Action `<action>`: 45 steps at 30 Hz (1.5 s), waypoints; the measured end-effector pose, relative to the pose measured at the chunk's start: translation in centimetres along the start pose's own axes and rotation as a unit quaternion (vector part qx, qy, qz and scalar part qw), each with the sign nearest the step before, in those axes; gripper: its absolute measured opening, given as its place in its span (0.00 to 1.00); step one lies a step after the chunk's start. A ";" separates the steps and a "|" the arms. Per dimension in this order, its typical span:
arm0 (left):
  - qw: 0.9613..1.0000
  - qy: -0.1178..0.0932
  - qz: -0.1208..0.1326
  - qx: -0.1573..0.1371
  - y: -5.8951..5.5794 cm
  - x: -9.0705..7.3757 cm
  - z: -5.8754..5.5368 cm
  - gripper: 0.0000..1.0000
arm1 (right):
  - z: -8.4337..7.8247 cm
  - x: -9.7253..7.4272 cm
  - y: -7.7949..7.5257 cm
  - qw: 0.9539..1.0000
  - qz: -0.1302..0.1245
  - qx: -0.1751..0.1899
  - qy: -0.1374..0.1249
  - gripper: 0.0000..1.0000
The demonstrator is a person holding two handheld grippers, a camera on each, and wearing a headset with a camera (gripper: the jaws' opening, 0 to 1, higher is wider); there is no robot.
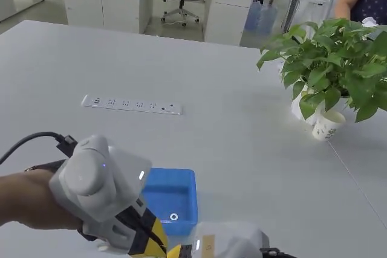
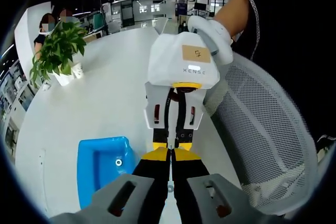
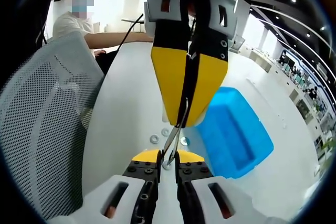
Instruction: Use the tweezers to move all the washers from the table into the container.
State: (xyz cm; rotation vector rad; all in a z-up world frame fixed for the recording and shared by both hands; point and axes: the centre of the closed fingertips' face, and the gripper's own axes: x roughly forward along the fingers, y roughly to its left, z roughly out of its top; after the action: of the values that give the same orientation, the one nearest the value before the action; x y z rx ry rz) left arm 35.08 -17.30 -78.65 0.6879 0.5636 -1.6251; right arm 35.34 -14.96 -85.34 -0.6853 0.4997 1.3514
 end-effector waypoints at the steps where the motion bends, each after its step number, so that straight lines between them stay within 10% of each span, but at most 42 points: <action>1: 1.000 -0.002 0.000 -0.001 0.0 0.0 0.1 0.03 | -0.1 0.0 0.0 1.000 0.001 0.002 0.000 0.11; 45: 1.000 -0.004 -0.012 -0.004 0.3 0.4 0.4 0.03 | -0.4 0.1 -0.1 0.998 0.006 0.061 -0.010 0.08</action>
State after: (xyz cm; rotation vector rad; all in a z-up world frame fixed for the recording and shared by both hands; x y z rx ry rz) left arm 35.32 -17.87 -78.66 0.6708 0.5738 -1.6457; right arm 35.48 -15.22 -85.66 -0.5683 0.5662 1.3252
